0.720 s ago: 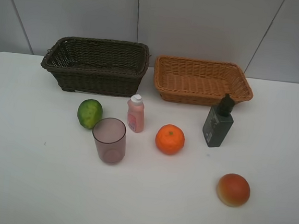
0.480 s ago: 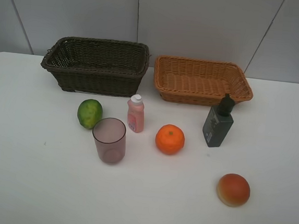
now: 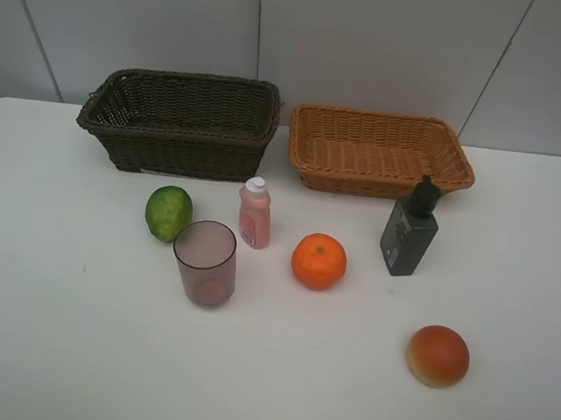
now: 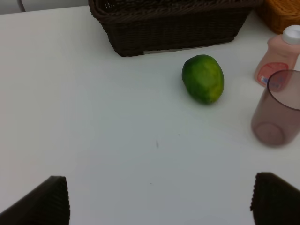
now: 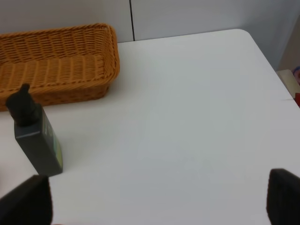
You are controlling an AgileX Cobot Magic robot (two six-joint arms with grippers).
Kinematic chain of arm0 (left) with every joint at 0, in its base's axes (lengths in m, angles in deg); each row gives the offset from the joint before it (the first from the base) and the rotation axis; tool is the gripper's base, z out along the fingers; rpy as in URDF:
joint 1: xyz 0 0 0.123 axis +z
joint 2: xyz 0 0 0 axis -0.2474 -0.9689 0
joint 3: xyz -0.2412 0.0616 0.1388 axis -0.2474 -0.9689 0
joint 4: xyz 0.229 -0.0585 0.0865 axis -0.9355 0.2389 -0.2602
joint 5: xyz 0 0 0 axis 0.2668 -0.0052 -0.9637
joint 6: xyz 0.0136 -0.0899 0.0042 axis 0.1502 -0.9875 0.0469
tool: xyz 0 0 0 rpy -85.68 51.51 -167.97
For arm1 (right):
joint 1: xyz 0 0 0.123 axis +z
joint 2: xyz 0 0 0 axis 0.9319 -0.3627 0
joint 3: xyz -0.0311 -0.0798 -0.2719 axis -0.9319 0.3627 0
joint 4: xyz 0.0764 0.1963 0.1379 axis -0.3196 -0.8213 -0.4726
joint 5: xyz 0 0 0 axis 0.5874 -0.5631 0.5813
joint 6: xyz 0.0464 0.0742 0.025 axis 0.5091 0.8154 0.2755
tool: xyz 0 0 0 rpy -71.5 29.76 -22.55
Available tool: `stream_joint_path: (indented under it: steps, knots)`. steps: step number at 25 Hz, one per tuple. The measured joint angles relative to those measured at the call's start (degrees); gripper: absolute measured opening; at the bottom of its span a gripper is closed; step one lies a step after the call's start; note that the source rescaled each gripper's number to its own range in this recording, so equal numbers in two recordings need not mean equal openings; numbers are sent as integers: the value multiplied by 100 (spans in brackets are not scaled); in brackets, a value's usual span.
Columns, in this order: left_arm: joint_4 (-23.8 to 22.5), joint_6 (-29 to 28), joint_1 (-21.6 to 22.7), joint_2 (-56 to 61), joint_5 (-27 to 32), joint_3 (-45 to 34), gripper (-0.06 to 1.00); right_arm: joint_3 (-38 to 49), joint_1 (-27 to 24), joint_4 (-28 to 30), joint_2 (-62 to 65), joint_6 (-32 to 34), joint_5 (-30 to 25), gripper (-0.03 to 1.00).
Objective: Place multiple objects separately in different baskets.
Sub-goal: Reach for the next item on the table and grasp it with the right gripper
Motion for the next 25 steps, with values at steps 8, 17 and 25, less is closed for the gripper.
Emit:
stream_joint_path:
  steps: [8, 17, 25]
  knots:
    - [0, 0, 0, 0, 0, 0, 100, 0, 0, 0, 0, 0, 0, 98]
    - [0, 0, 0, 0, 0, 0, 100, 0, 0, 0, 0, 0, 0, 98]
    - [0, 0, 0, 0, 0, 0, 100, 0, 0, 0, -151, 0, 0, 98]
